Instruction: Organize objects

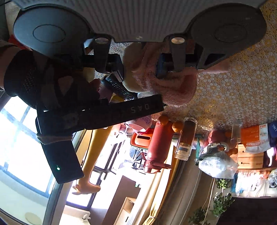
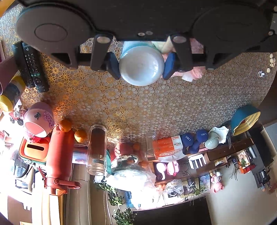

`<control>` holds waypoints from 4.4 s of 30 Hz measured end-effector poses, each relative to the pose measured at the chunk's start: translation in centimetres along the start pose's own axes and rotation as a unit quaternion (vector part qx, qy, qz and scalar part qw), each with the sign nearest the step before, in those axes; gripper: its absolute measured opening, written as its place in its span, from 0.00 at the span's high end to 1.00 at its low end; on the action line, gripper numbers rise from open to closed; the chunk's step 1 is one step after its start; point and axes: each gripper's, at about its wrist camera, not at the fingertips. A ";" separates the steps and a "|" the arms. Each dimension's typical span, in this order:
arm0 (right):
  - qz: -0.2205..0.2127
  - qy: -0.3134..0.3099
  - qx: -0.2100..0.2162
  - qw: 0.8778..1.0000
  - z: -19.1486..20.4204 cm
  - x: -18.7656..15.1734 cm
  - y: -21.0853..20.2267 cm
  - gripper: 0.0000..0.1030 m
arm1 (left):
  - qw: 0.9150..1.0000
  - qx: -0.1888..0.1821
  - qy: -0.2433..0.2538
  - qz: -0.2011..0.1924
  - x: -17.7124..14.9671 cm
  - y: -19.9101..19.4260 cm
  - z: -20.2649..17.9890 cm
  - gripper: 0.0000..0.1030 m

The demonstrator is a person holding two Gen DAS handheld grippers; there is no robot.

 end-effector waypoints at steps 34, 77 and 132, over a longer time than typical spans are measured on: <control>-0.011 0.002 0.015 1.000 -1.0 -0.5 -0.2 0.49 | 0.989 0.112 -0.097 0.019 -2.4 -0.5 11.4 0.70; -0.009 0.029 0.031 0.999 -2.6 -0.8 -0.2 0.49 | 0.998 0.026 -0.052 0.001 0.7 -1.9 6.0 0.75; -0.019 0.038 0.045 0.998 -2.7 -1.4 -0.3 0.49 | 0.991 0.069 -0.040 -0.103 11.1 -6.0 9.8 0.84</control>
Point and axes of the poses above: each gripper's, at about its wrist camera, not at the fingertips, and y roughly the way its jaws point, z to its left, x to its top, and after that the axes turned 14 degrees about -x, right-handed
